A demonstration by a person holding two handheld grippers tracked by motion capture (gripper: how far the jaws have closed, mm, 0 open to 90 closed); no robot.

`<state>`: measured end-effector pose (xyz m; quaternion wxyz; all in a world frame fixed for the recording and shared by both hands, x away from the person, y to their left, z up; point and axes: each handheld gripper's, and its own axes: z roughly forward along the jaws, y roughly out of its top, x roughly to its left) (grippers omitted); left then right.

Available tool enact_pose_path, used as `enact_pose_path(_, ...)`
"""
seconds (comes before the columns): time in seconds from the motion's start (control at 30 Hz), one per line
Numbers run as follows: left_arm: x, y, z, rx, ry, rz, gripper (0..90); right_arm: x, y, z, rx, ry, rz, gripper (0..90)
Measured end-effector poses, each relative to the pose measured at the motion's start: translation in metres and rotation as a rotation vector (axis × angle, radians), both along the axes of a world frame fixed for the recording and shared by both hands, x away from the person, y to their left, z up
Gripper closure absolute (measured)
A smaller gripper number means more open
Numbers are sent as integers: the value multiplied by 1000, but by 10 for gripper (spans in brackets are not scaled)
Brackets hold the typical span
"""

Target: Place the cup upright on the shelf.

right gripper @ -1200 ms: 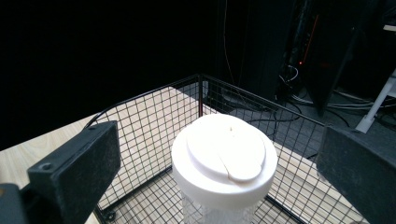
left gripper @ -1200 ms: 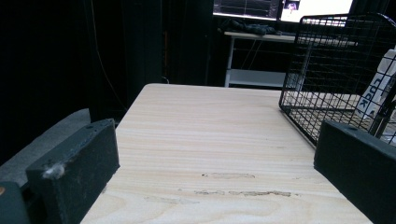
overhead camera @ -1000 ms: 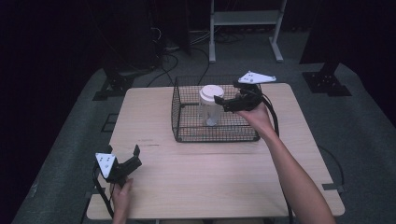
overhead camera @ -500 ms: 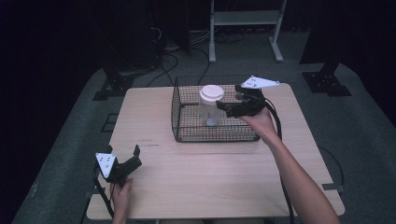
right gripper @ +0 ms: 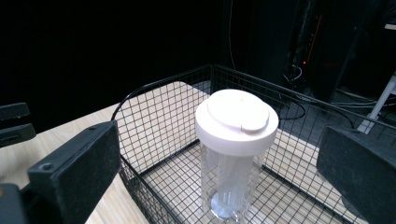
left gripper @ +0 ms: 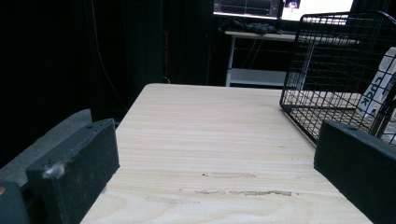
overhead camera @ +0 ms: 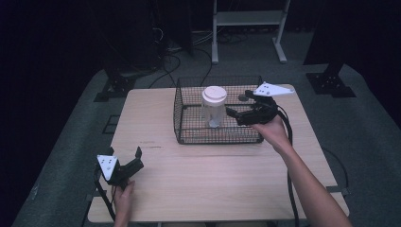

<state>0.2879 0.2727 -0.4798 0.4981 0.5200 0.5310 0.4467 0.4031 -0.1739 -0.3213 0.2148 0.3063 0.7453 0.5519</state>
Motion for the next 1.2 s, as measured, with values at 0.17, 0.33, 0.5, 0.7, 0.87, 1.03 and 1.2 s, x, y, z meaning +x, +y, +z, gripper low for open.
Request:
enact_pose_path(0.17, 0, 0, 0, -1, -1, 1, 0, -5, -5, -3, -3, 6, 2, 0)
enact_pose_path(0.33, 0, 0, 0, -2, -1, 3, 0, -12, -8, -6, -2, 9, 7, 0)
enact_pose_path(0.5, 0, 0, 0, -1, -1, 2, 0, -15, -13, -10, 0, 13, 3, 0)
enact_pose_path(0.7, 0, 0, 0, -2, -2, 3, 0, -19, -20, -15, -2, 21, -4, 0)
enact_pose_path(0.87, 0, 0, 0, -2, -2, 4, 0, -23, -27, -21, 4, 25, -10, 0)
enact_pose_path(1.03, 0, 0, 0, -2, -3, 3, 0, -27, -33, -24, 8, 29, -17, 0)
enact_pose_path(1.2, 0, 0, 0, -7, -2, 5, 0, -32, -40, -27, 10, 30, -26, 0)
